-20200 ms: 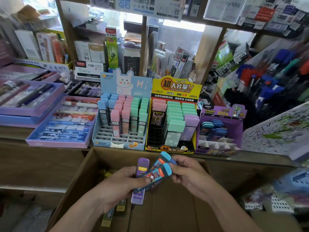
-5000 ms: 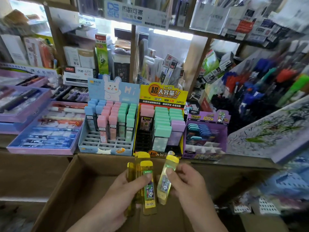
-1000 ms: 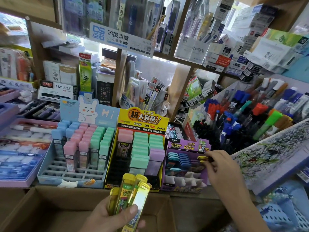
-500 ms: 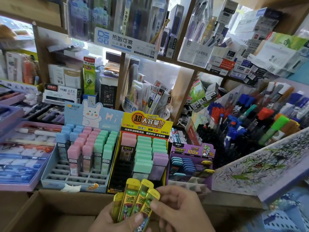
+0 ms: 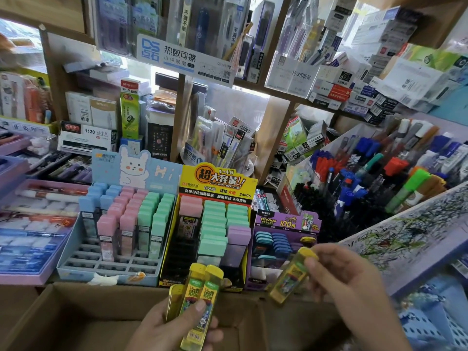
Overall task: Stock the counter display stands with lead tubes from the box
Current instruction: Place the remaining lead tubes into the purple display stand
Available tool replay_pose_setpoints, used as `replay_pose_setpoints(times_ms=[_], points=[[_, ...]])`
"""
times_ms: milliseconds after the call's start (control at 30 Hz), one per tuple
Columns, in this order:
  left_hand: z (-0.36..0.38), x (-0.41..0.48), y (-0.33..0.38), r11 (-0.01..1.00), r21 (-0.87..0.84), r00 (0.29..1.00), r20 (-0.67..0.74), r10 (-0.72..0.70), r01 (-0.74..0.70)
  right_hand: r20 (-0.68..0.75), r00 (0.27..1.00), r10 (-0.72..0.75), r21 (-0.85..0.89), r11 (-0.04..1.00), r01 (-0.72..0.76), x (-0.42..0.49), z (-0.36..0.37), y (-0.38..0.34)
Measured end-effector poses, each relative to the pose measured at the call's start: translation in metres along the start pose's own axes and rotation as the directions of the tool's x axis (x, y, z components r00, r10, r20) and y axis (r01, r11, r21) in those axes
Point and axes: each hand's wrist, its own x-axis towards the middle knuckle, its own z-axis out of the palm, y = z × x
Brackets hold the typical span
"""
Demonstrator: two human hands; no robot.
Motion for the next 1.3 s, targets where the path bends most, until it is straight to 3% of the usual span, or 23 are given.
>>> replay_pose_setpoints(times_ms=[200,400,600,667,800,867,967,1133,1233,1300], points=[[-0.001,-0.004,0.003,0.999,-0.012,0.999,0.005,-0.051,0.051,-0.128,0.977,-0.173,-0.306,0.944,0.127,0.025,-0.043,0.016],[-0.004,-0.002,0.002,0.996,-0.033,0.996,0.022,-0.085,0.085,-0.174,0.949,-0.264,-0.340,0.920,0.194,0.045,-0.049,0.034],[-0.004,0.000,0.000,0.995,-0.044,0.995,0.042,-0.088,0.090,-0.205,0.939,-0.274,-0.442,0.883,0.161,0.052,-0.035,0.049],[-0.004,0.000,-0.001,0.996,-0.038,0.995,0.049,-0.082,0.083,-0.189,0.918,-0.350,-0.592,0.786,0.178,0.054,-0.029,0.052],[-0.006,0.001,-0.002,0.996,-0.030,0.994,0.071,-0.079,0.081,-0.018,0.860,-0.511,-0.842,0.471,0.262,0.053,-0.024,0.058],[-0.006,0.001,-0.002,0.997,-0.030,0.994,0.085,-0.073,0.076,0.008,0.864,-0.503,-0.874,0.416,0.250,0.052,-0.024,0.060],[-0.006,0.000,-0.002,0.997,-0.030,0.992,0.103,-0.069,0.073,-0.023,0.880,-0.474,-0.867,0.448,0.218,0.051,-0.024,0.063],[-0.006,0.000,-0.003,0.997,-0.035,0.989,0.130,-0.065,0.070,-0.132,0.878,-0.460,-0.730,0.644,0.228,0.042,-0.013,0.051],[-0.006,-0.001,-0.003,0.997,-0.025,0.987,0.149,-0.066,0.071,-0.201,0.906,-0.372,-0.503,0.833,0.230,0.026,0.004,0.040],[-0.006,-0.001,-0.004,0.997,-0.011,0.984,0.167,-0.070,0.072,-0.130,0.962,-0.240,-0.290,0.937,0.195,0.014,0.018,0.030]])
